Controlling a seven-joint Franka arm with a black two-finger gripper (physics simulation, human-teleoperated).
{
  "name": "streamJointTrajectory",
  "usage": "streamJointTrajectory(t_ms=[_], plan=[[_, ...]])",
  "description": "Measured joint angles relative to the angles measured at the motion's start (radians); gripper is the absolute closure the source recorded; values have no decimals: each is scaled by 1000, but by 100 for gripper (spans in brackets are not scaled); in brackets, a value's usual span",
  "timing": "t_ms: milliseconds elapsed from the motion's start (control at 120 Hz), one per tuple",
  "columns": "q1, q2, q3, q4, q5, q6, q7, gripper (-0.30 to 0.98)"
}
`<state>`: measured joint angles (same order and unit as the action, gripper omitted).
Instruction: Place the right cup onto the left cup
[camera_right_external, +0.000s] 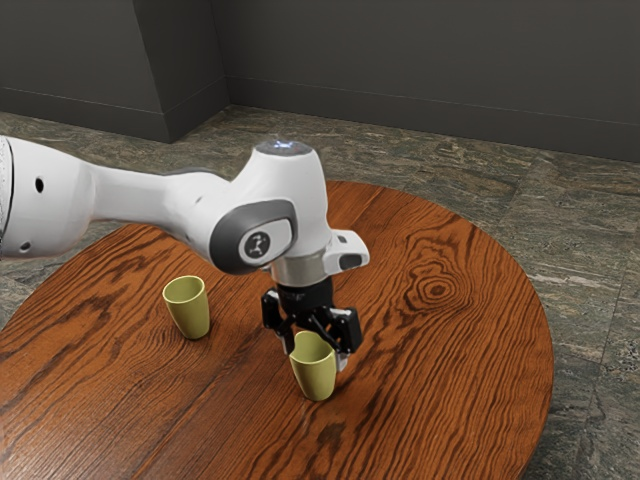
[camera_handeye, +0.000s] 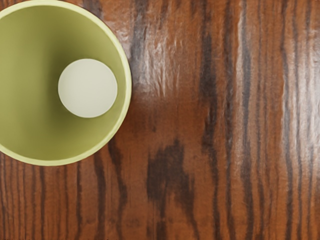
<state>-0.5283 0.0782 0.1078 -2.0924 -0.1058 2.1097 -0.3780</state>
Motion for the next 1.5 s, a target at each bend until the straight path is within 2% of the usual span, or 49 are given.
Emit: streamJointTrajectory(t_ms=[400,583,683,775,892,1050,1292,1500], plan=[[20,138,-13,98,0,52,-80,3],[33,157,-13,89,-5,55,-102,5],[33,163,-12,87,-5,57,-113,1],[34,167,-12,87,-7,58,-120,30],[34,167,-9,90,-6,59,-127,46],[48,178,-6,86,-5,59,-136,54],[63,195,2,86,6,59,-146,58],[68,218,17,87,22,60,-159,71]])
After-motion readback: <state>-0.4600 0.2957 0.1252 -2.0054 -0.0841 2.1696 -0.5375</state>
